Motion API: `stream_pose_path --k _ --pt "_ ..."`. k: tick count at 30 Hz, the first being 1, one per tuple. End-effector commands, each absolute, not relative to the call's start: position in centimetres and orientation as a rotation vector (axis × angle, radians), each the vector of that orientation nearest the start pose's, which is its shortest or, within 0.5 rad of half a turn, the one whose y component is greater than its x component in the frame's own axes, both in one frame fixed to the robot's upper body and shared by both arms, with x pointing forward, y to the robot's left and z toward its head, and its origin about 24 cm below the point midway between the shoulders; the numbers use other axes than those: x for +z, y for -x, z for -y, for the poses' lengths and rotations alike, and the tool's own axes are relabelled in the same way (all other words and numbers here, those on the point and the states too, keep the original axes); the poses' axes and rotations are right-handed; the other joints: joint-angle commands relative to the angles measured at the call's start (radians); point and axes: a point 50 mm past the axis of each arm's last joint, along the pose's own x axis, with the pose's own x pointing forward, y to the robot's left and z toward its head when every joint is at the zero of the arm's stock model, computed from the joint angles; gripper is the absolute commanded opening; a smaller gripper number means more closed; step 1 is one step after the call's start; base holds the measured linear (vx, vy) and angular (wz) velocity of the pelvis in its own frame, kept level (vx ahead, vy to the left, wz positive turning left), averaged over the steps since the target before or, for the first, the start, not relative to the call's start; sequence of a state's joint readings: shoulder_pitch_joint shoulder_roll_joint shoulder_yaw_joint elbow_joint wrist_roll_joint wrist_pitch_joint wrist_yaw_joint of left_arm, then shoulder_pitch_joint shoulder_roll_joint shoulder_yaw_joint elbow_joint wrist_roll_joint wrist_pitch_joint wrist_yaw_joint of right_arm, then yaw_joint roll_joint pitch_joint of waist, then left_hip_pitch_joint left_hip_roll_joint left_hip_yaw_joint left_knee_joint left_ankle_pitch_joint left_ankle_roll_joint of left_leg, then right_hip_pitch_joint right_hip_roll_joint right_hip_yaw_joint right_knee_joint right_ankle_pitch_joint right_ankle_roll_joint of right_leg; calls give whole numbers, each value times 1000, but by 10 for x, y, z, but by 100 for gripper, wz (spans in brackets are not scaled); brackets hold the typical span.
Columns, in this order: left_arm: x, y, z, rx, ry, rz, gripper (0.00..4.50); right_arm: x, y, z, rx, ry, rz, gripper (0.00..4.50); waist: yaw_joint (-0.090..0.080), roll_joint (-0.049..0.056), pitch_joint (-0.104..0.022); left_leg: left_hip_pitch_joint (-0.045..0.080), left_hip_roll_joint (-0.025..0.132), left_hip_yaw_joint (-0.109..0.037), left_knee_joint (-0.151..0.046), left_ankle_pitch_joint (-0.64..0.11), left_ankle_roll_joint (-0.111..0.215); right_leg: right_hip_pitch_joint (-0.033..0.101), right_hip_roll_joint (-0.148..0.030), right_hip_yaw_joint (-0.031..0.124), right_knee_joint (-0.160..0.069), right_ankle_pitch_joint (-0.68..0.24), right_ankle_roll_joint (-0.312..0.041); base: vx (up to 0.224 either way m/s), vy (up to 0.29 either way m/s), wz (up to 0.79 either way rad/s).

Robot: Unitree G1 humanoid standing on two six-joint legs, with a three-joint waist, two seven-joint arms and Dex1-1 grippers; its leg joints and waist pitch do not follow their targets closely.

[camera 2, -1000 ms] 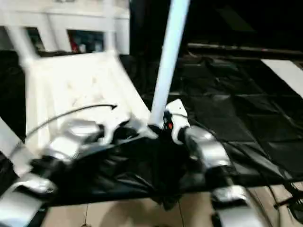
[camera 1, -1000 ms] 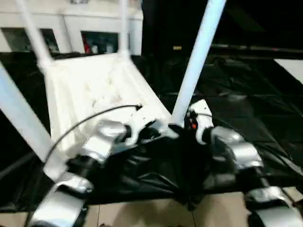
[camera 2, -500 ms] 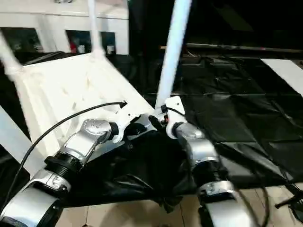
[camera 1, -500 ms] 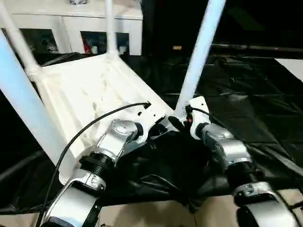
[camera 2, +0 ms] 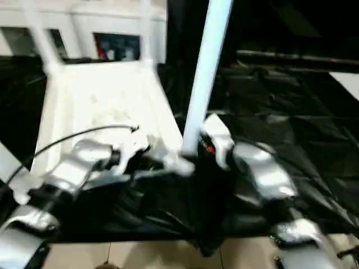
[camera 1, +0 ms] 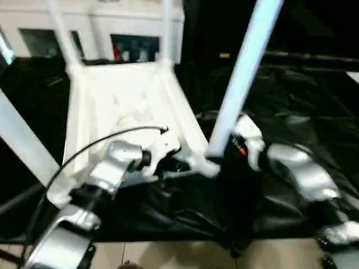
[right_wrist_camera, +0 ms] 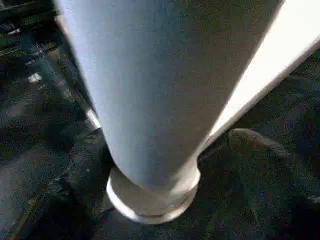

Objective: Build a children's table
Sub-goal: Rotate leg to tighten

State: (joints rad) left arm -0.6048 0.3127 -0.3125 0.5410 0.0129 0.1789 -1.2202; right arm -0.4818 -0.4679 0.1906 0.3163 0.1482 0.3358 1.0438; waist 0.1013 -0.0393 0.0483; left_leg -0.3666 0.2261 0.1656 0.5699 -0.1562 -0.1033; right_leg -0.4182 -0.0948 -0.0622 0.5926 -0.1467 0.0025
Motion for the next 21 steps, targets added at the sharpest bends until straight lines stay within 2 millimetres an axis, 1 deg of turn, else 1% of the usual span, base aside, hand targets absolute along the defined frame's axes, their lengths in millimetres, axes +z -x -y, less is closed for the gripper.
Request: stream_pose_path --k 1,2,3,4,5,7,8,9,10,11,12,13,15,16,18,20,21 --pt "58 -304 -95 -1532 -356 -440 0 74 -306 162 1130 255 -424 387 -5 6 -64 10 0 15 -67 -323 22 55 -28 28 -66 -280 -193 0 0 0" --pt "58 -303 -95 -1539 -355 -441 0 74 -305 162 1139 258 -428 387 -4 6 -64 11 0 16 -66 -323 22 53 -28 28 -68 -281 -193 0 0 0" --pt "58 -301 -95 -1549 -351 -440 0 73 -303 160 1156 259 -436 387 -5 0 -63 8 -2 16 -66 -325 19 53 -28 27 -68 -298 -188 0 0 0" --pt "58 -300 -96 -1557 -349 -439 0 72 -302 158 1172 258 -442 387 -4 1 -63 8 -2 16 -66 -321 18 53 -29 28 -68 -308 -181 0 0 0" --pt "58 -300 -96 -1557 -348 -438 0 72 -301 157 1179 258 -443 387 -4 -1 -64 8 -1 15 -66 -319 18 54 -29 28 -68 -310 -178 0 0 0" --pt "58 -299 -96 -1560 -349 -436 0 72 -300 156 1196 252 -449 387 -5 1 -64 9 -2 16 -66 -312 17 51 -28 28 -68 -312 -176 0 0 0" --pt "59 -299 -96 -1559 -352 -435 0 72 -299 155 1207 248 -455 369 -5 1 -64 9 -2 15 -65 -310 17 52 -28 28 -68 -310 -176 0 0 0" --pt "59 -299 -97 -1559 -354 -434 0 72 -299 154 1218 248 -461 369 -5 -1 -65 8 -2 15 -64 -298 18 53 -28 28 -66 -298 -177 0 0 0" --pt "59 -299 -97 -1559 -354 -434 0 72 -299 154 1218 248 -461 348 -5 0 -66 7 -2 16 -64 -291 19 53 -27 28 -65 -283 -181 0 0 0" --pt "59 -299 -97 -1558 -356 -434 0 72 -298 154 1225 247 -466 348 -5 0 -66 7 -2 16 -64 -286 19 53 -28 28 -64 -275 -184 0 0 0" --pt "59 -299 -97 -1554 -359 -433 0 71 -298 153 1228 247 -468 341 -5 -3 -66 6 -2 17 -63 -284 20 54 -28 28 -63 -272 -184 0 0 0" --pt "60 -299 -98 -1550 -362 -432 0 71 -298 153 1230 246 -471 332 -5 -1 -66 7 -2 16 -63 -284 21 54 -28 28 -63 -272 -186 0 0 0" --pt "60 -299 -98 -1547 -363 -432 0 69 -297 152 1235 253 -477 304 -6 -2 -65 7 -3 16 -63 -286 20 54 -28 28 -64 -284 -182 0 0 0" --pt "60 -300 -98 -1546 -363 -432 0 69 -297 151 1236 254 -478 304 -5 -2 -66 6 -3 17 -63 -285 20 54 -29 28 -64 -286 -181 0 0 0" --pt "60 -300 -99 -1543 -365 -431 0 69 -297 150 1236 249 -476 278 -6 -3 -65 6 -3 16 -63 -285 19 54 -28 28 -65 -293 -177 0 0 0" --pt "60 -300 -99 -1539 -366 -431 0 69 -297 149 1237 240 -473 269 -7 -2 -65 7 -3 16 -63 -289 18 53 -29 28 -65 -301 -174 0 0 0" --pt "60 -300 -99 -1537 -366 -430 0 69 -297 149 1238 235 -473 257 -7 -3 -66 7 -3 16 -63 -285 19 54 -29 28 -65 -296 -176 0 0 0"
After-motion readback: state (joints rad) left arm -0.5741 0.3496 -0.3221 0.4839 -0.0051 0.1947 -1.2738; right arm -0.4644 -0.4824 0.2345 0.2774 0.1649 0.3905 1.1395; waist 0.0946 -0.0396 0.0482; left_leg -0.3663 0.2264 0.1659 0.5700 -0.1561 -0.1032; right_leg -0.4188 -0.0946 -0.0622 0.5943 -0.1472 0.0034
